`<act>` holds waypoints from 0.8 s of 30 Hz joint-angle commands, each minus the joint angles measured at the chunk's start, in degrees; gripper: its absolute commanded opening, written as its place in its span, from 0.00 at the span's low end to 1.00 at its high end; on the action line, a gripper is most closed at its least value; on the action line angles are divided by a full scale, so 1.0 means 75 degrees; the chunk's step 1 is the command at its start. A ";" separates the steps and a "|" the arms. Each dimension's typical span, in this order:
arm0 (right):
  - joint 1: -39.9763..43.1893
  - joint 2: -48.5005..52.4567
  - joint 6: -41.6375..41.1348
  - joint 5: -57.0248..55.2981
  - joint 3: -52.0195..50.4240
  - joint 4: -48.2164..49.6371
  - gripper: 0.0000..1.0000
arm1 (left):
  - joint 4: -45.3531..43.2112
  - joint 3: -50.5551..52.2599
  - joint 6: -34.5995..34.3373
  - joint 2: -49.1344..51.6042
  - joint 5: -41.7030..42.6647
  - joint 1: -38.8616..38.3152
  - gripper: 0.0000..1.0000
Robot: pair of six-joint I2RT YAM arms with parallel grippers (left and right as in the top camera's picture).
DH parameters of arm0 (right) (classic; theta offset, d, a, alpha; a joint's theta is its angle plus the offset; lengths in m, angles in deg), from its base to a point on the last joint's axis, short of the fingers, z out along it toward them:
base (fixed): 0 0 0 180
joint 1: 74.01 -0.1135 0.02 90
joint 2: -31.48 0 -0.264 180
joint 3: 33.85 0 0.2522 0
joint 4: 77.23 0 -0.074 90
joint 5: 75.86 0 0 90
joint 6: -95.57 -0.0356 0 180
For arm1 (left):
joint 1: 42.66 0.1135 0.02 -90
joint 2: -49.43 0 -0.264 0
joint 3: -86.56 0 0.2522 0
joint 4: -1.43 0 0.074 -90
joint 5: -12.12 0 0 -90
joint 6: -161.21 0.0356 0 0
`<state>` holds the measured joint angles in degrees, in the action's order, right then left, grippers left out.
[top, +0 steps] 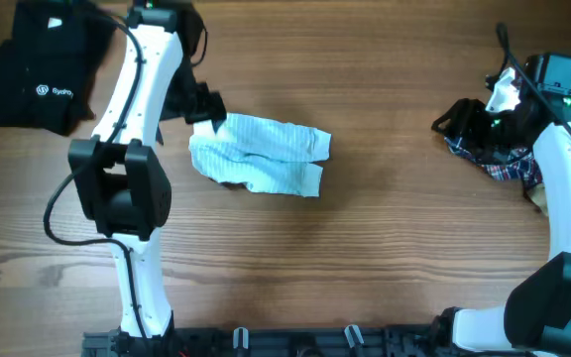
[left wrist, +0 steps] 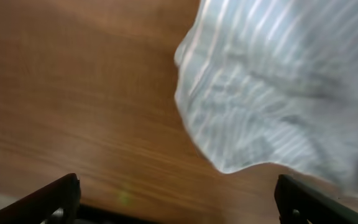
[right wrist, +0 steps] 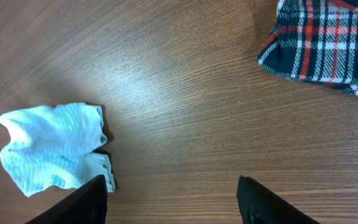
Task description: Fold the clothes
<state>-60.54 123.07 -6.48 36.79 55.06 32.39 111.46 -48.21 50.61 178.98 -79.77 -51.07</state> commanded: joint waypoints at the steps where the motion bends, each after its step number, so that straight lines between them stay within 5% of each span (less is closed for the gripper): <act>1: -0.0020 -0.0216 0.0210 -0.0207 0.0187 -0.0061 0.67 | 0.0038 0.0650 0.0093 0.0044 -0.0003 -0.0015 1.00; 9: -0.0017 -0.0216 0.0216 -0.0312 0.0187 -0.0052 0.67 | -0.0621 0.0895 0.0498 0.0041 0.1483 -0.0015 1.00; 24: -0.0017 -0.0216 0.0207 -0.0306 0.0187 0.0006 0.67 | -0.1813 0.2369 0.0344 0.0041 0.1559 -0.0006 1.00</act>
<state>-60.54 123.07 -5.63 35.07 55.06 32.21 99.02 -32.28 53.12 178.98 -69.00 -51.07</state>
